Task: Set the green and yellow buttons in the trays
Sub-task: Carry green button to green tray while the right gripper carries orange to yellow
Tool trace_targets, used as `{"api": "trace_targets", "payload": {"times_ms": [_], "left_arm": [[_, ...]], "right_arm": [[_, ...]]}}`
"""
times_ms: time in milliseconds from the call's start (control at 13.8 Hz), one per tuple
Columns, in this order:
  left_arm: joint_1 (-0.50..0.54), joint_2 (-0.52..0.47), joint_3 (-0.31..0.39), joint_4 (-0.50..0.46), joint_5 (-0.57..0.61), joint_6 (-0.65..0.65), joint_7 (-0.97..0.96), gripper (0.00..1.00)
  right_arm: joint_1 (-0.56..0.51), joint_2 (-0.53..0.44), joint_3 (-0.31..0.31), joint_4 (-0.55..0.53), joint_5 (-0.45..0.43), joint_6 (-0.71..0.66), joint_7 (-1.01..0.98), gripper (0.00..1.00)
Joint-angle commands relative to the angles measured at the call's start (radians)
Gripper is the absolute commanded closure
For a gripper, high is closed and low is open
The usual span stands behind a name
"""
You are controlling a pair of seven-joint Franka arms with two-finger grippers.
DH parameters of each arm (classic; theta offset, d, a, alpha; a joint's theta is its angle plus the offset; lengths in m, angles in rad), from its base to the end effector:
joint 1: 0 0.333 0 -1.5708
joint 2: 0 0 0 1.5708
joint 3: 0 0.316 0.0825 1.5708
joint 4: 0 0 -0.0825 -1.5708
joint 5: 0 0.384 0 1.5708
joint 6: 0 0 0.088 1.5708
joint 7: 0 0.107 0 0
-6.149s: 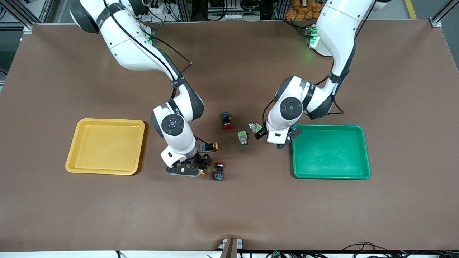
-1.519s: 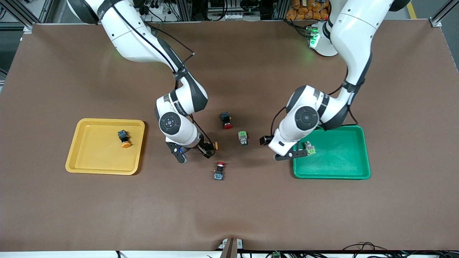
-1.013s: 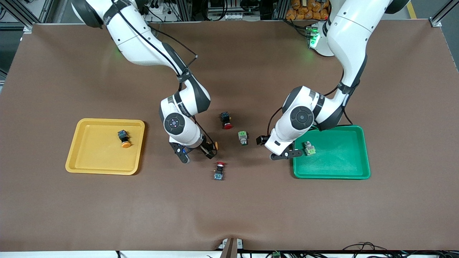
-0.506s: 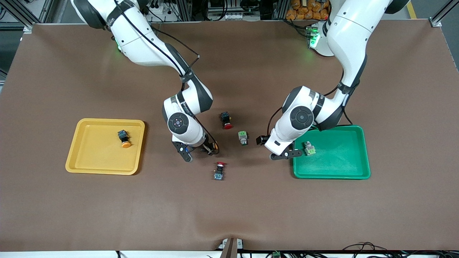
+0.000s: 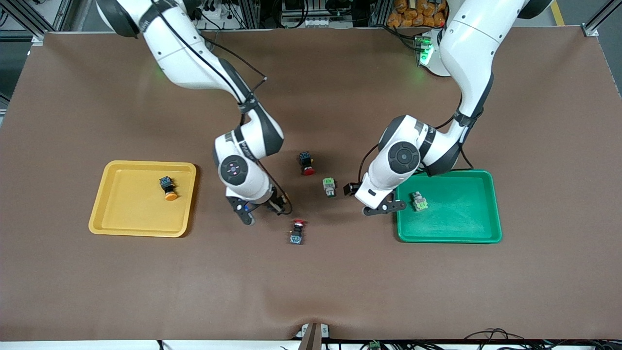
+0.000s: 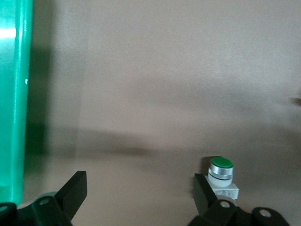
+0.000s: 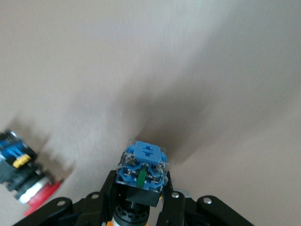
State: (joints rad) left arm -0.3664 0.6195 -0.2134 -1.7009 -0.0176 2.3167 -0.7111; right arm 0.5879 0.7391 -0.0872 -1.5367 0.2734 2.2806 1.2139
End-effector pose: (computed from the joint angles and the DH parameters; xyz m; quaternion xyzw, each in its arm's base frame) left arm 0.5740 -0.3584 0.2418 0.9935 0.0909 -0.0373 0.0570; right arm 0.6142 0.3542 0.2202 -0.9048 0.4193 0.0531 0.0527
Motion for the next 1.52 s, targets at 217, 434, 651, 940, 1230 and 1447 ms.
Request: {"api": "trace_targets", "payload": {"times_ms": [217,434,651,940,1230,1447], "left_arm": [[-0.104,0.091,0.003,0.113,-0.013,0.006,-0.135,0.00],[-0.134,0.140,0.005,0.161,-0.010,0.029,-0.171,0.00],[-0.169,0.172,0.012,0.159,-0.007,0.095,-0.192,0.00],[-0.166,0.190,0.014,0.156,0.002,0.099,-0.183,0.16],[-0.157,0.184,0.014,0.150,0.018,0.093,-0.182,1.00],[-0.144,0.172,0.017,0.153,0.019,0.083,-0.176,1.00]], "right_arm": [[-0.241,-0.181,-0.011,-0.020,-0.002,-0.305,-0.468,1.00],[-0.351,-0.224,-0.031,-0.017,-0.022,-0.398,-0.702,1.00],[-0.488,-0.239,-0.029,-0.014,-0.036,-0.481,-0.940,1.00],[-0.634,-0.233,-0.029,-0.019,-0.034,-0.547,-1.192,1.00],[-0.657,-0.231,-0.029,-0.020,-0.045,-0.575,-1.257,0.00],[-0.642,-0.233,-0.026,-0.017,-0.075,-0.575,-1.257,0.00]]}}
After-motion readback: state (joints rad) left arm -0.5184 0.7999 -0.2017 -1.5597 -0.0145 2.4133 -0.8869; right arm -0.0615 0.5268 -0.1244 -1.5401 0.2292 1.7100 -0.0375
